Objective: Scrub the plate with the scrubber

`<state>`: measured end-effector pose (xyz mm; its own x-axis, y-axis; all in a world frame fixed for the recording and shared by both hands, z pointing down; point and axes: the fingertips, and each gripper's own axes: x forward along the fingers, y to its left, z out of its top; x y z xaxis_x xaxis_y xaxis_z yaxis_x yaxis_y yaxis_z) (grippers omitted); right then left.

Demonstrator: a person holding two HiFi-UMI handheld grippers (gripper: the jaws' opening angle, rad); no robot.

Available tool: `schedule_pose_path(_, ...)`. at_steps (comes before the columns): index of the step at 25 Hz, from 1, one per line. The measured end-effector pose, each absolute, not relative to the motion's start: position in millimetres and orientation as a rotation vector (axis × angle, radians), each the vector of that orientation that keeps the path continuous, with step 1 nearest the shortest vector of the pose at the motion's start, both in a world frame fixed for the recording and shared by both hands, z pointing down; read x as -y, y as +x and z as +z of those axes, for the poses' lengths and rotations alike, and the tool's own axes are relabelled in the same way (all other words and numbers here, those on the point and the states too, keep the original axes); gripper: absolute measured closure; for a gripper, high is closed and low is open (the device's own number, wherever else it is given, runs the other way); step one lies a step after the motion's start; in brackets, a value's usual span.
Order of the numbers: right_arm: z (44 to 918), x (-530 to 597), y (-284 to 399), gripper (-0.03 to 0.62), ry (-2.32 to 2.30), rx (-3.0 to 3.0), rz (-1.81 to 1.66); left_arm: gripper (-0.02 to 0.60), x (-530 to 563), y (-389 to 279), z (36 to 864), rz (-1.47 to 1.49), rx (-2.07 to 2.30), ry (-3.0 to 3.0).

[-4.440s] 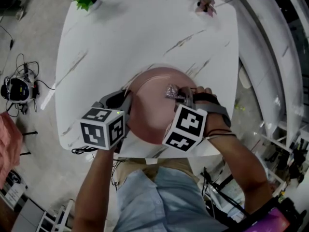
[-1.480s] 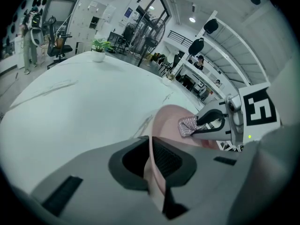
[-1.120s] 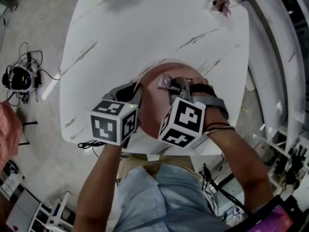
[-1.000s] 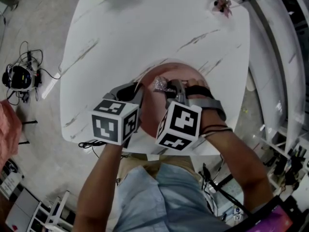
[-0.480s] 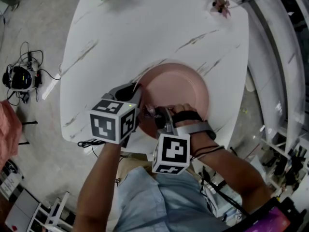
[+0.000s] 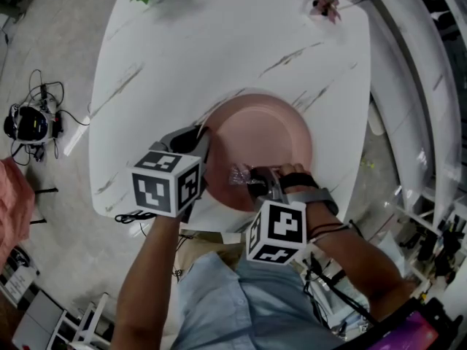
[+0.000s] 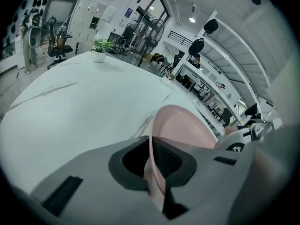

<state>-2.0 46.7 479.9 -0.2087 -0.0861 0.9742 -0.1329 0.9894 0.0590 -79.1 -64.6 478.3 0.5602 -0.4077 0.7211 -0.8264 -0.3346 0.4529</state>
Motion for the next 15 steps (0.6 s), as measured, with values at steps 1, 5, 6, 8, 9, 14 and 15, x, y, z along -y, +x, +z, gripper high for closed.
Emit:
schedule_pose_path(1, 480, -45, 3, 0.519, 0.170, 1.778, 0.054, 0.560, 65, -79, 478, 0.627, 0.995, 1.950)
schedule_pose_path(5, 480, -37, 21, 0.519, 0.203, 1.751, 0.083, 0.560, 65, -79, 478, 0.628, 0.993, 1.949)
schedule_pose_path(6, 480, -33, 26, 0.519, 0.213, 1.742, 0.088, 0.560, 65, -79, 478, 0.628, 0.993, 1.949)
schedule_pose_path(8, 481, -25, 37, 0.519, 0.237, 1.724, 0.094, 0.560, 65, -79, 478, 0.627, 0.992, 1.948)
schedule_pose_path(9, 482, -20, 42, 0.519, 0.253, 1.714, 0.096, 0.560, 65, -79, 478, 0.628, 0.992, 1.948)
schedule_pose_path(14, 482, 11, 57, 0.519, 0.343, 1.688, 0.117, 0.560, 65, -78, 479, 0.630, 0.989, 1.947)
schedule_pose_path(15, 482, 17, 57, 0.519, 0.354, 1.684, 0.113, 0.560, 65, -78, 479, 0.629, 0.989, 1.947)
